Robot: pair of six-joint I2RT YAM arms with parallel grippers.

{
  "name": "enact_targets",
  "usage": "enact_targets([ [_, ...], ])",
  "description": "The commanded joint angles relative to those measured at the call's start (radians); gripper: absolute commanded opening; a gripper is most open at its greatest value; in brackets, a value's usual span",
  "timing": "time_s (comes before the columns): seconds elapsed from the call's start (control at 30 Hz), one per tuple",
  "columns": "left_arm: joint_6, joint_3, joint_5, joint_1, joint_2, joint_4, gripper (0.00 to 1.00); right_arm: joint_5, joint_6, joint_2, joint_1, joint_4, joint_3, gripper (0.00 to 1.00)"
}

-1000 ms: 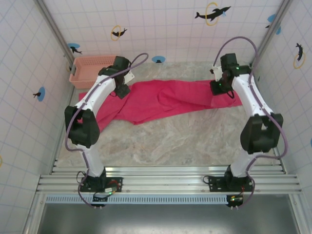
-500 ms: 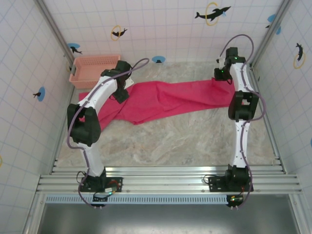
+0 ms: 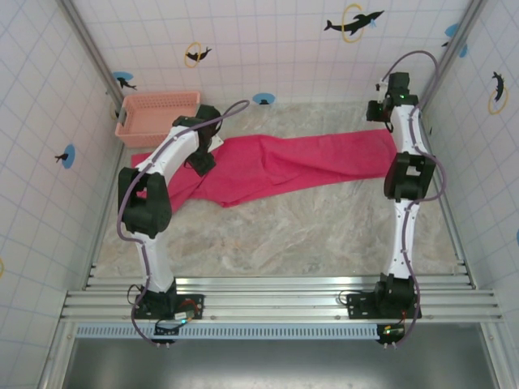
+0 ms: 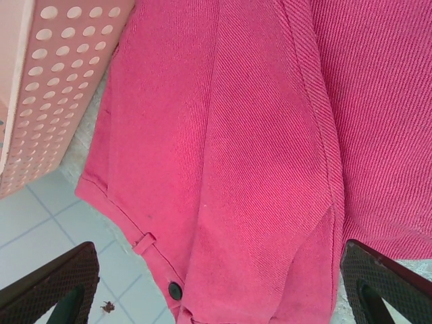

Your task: Roll up the long pants

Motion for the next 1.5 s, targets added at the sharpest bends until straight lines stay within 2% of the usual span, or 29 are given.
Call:
enact_targets([
  [0.0,-0.029,-0.011,0.018,0.005,-0.032,-0.008,0.94,0.018,-0.012,-0.220,-0.051,0.021,-0.119,0.54],
  [0.1,-0.038,-0.061,0.043,0.004,-0.056,0.022,0.94,0.026,-0.047,-0.394,-0.070,0.041,-0.323,0.58],
  [0.27,-0.058,-0.120,0.060,0.004,-0.092,0.030,0.94,-0.031,-0.063,-0.566,-0.122,-0.007,-0.580,0.59],
  [0.37,-0.067,-0.137,0.100,0.004,-0.113,0.050,0.94,-0.094,-0.045,-0.636,-0.159,0.069,-0.765,0.59],
  [0.5,-0.078,-0.117,0.135,0.004,-0.112,0.032,0.94,-0.224,-0.041,-0.633,-0.185,0.138,-0.883,0.57],
  [0.7,-0.079,-0.106,0.142,0.006,-0.102,0.019,0.93,-0.420,-0.075,-0.508,-0.185,0.173,-0.868,0.52],
  [0.93,-0.077,-0.097,0.122,0.004,-0.081,0.002,0.93,-0.472,-0.069,-0.385,-0.183,0.139,-0.774,0.49],
  [1.0,-0.076,-0.095,0.118,0.005,-0.078,-0.002,0.93,-0.488,-0.069,-0.369,-0.183,0.135,-0.768,0.41],
  [1.07,-0.075,-0.092,0.115,0.005,-0.075,-0.007,0.94,-0.500,-0.070,-0.360,-0.183,0.134,-0.764,0.20],
  [1.13,-0.074,-0.092,0.115,0.004,-0.074,-0.009,0.93,-0.478,-0.073,-0.366,-0.184,0.134,-0.767,0.01],
  [1.33,-0.070,-0.092,0.114,0.004,-0.070,-0.011,0.93,-0.304,-0.054,-0.432,-0.207,0.178,-0.749,0.00],
  [1.47,-0.061,-0.091,0.113,0.004,-0.067,-0.015,0.94,-0.220,-0.025,-0.440,-0.222,0.171,-0.666,0.00],
])
